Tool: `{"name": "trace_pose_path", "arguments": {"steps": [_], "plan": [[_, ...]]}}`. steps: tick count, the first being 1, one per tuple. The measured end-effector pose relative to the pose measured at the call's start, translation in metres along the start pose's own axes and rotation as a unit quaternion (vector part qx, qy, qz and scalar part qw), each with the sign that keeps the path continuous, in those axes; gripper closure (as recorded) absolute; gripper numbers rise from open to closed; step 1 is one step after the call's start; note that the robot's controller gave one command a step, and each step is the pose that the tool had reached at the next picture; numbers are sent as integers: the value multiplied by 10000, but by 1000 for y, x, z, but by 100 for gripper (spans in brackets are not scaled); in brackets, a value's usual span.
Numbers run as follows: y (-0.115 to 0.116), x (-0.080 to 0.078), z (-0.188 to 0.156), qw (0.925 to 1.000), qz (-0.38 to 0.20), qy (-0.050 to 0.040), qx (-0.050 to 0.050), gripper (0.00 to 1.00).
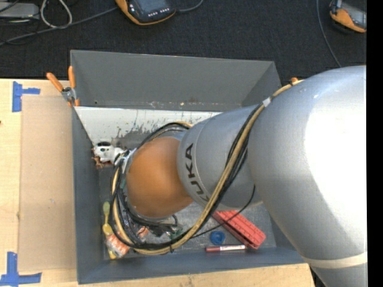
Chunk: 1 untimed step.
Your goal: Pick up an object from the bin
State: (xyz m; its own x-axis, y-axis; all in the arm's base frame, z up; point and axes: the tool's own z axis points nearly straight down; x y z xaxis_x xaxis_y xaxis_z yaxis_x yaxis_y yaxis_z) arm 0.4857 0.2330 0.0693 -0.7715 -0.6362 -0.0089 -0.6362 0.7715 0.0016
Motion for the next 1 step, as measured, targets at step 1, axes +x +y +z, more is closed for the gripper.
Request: {"name": "trace_pose_path", "arguments": {"steps": [1], "plan": [[8, 4, -9, 10000, -17, 6, -9, 100]]}}
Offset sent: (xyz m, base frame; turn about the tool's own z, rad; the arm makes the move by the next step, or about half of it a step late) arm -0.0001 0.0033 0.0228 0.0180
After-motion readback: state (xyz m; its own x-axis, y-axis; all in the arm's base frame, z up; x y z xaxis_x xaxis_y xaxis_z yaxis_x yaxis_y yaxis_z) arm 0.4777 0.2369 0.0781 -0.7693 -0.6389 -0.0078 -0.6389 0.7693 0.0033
